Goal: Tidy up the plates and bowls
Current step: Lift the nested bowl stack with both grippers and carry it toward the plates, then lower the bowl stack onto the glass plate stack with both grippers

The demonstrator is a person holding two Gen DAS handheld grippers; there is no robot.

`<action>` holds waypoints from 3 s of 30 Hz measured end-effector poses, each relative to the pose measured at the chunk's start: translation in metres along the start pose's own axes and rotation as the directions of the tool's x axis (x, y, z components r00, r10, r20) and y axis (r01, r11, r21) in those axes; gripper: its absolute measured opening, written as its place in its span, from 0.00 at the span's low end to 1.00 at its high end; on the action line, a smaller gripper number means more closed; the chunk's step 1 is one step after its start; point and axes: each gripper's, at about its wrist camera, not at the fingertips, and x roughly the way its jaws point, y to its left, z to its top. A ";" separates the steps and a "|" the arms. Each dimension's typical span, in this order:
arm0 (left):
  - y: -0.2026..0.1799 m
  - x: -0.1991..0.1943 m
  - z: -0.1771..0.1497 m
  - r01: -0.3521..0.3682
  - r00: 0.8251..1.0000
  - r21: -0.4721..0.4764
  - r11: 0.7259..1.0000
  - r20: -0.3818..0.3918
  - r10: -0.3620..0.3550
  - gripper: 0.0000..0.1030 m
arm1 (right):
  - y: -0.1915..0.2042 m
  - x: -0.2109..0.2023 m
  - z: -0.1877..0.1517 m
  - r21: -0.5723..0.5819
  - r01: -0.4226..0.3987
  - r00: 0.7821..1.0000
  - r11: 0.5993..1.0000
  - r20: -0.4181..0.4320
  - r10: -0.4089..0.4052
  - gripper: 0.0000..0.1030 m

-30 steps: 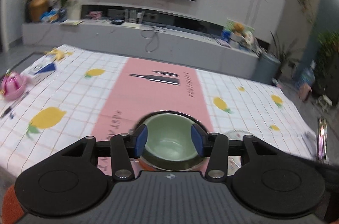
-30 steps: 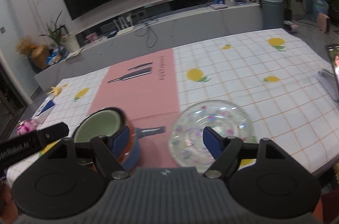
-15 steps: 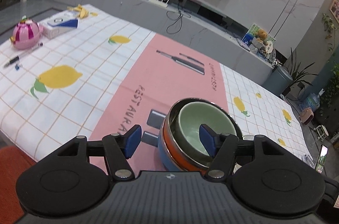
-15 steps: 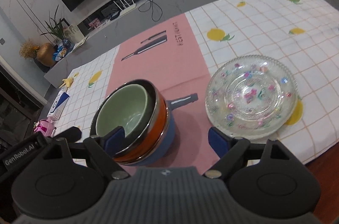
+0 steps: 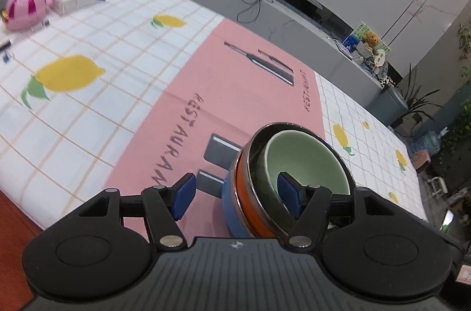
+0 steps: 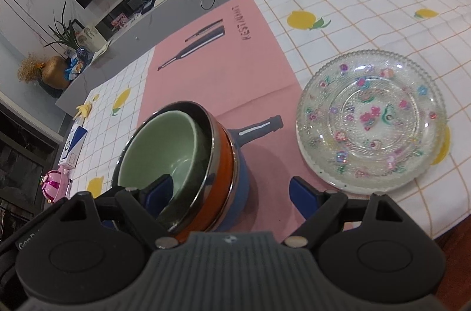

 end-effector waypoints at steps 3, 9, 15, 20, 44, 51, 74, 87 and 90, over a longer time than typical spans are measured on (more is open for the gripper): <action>0.004 0.010 0.002 0.033 0.999 -0.040 0.999 -0.027 -0.034 0.72 | -0.003 0.008 0.003 0.021 -0.010 1.000 1.000 -0.023 0.010 0.82; 0.013 0.024 0.004 0.102 0.992 -0.125 0.987 -0.068 -0.111 0.72 | -0.015 0.025 0.007 0.110 -0.049 0.995 0.993 -0.078 0.058 0.82; 0.016 0.037 0.004 0.126 0.985 -0.163 0.979 -0.095 -0.143 0.70 | -0.024 0.036 0.009 0.184 -0.086 0.988 0.979 -0.108 0.108 0.80; 0.017 0.044 0.004 0.116 0.984 -0.169 0.979 -0.114 -0.137 0.65 | -0.023 0.038 0.010 0.192 -0.104 0.986 0.976 -0.112 0.127 0.74; 0.015 0.046 0.001 0.112 0.980 -0.140 0.984 -0.150 -0.133 0.56 | -0.025 0.037 0.006 0.233 -0.128 0.979 0.964 -0.124 0.160 0.55; 0.010 0.033 0.002 0.116 0.983 -0.131 0.985 -0.130 -0.133 0.56 | -0.027 0.025 0.005 0.233 -0.155 0.977 0.960 -0.111 0.184 0.53; -0.078 0.012 -0.002 0.203 0.972 -0.031 0.979 -0.114 -0.205 0.55 | -0.072 -0.059 0.036 0.251 -0.197 0.979 0.948 -0.003 0.204 0.50; -0.142 0.055 -0.009 0.263 0.943 -0.011 0.965 -0.207 -0.260 0.55 | -0.127 -0.084 0.083 0.269 -0.136 0.991 0.954 0.043 0.129 0.51; -0.145 0.067 -0.014 0.252 0.942 -0.016 0.968 -0.226 -0.249 0.54 | -0.138 -0.077 0.086 0.285 -0.124 0.992 0.950 0.027 0.121 0.51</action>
